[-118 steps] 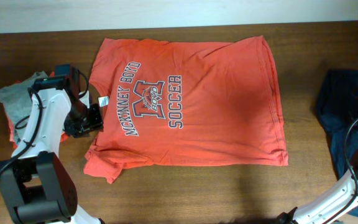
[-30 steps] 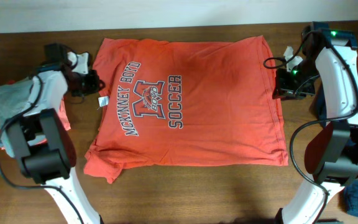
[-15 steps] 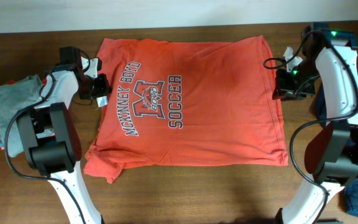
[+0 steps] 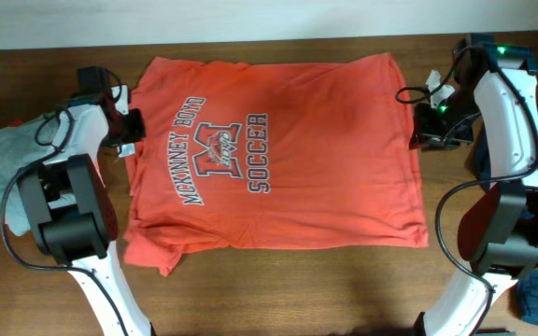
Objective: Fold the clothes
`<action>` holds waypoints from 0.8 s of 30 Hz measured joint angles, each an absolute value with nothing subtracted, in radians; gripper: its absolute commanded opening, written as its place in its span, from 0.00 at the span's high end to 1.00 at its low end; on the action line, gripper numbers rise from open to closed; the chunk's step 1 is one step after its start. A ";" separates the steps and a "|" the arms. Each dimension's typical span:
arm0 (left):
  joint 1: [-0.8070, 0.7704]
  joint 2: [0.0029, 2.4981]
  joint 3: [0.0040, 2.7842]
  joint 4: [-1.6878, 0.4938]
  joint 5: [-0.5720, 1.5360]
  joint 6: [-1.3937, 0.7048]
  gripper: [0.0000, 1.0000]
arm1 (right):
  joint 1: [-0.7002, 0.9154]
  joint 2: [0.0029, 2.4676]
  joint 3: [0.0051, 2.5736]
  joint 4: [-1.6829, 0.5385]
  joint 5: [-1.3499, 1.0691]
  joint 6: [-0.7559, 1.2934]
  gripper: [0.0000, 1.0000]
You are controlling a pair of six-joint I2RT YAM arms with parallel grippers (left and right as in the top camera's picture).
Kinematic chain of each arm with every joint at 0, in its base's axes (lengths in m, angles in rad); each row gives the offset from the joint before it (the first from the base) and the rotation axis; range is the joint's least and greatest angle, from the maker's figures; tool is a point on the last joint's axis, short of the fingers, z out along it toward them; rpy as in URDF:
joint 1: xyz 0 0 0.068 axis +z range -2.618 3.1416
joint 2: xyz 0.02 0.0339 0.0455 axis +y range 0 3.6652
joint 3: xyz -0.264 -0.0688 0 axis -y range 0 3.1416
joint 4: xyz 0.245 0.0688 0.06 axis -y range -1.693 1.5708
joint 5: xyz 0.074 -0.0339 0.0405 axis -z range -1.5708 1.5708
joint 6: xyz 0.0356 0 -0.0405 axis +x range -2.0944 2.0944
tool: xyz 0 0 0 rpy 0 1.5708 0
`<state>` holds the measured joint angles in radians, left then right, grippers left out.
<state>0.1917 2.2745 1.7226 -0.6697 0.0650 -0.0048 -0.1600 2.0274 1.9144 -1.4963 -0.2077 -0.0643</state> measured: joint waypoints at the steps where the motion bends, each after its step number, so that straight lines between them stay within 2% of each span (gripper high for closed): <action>1: 0.197 2.278 1.736 -0.671 0.055 -0.005 0.79 | -0.160 2.027 1.914 -1.496 -0.208 -0.065 0.71; 10: 0.207 2.284 1.860 -0.707 0.019 -0.005 0.79 | -0.160 2.027 1.914 -1.500 -0.208 -0.064 0.71; 12: 0.207 2.284 1.877 -0.762 0.025 -0.005 0.75 | -0.160 2.027 1.914 -1.500 -0.208 -0.064 0.67; 21: 0.202 2.284 2.022 -1.352 0.189 -0.008 0.75 | -0.160 2.028 1.914 -1.543 -0.159 -0.068 0.61; 24: 0.195 2.284 2.024 -1.456 0.200 -0.009 0.75 | -0.160 2.028 1.914 -1.568 -0.149 -0.068 0.61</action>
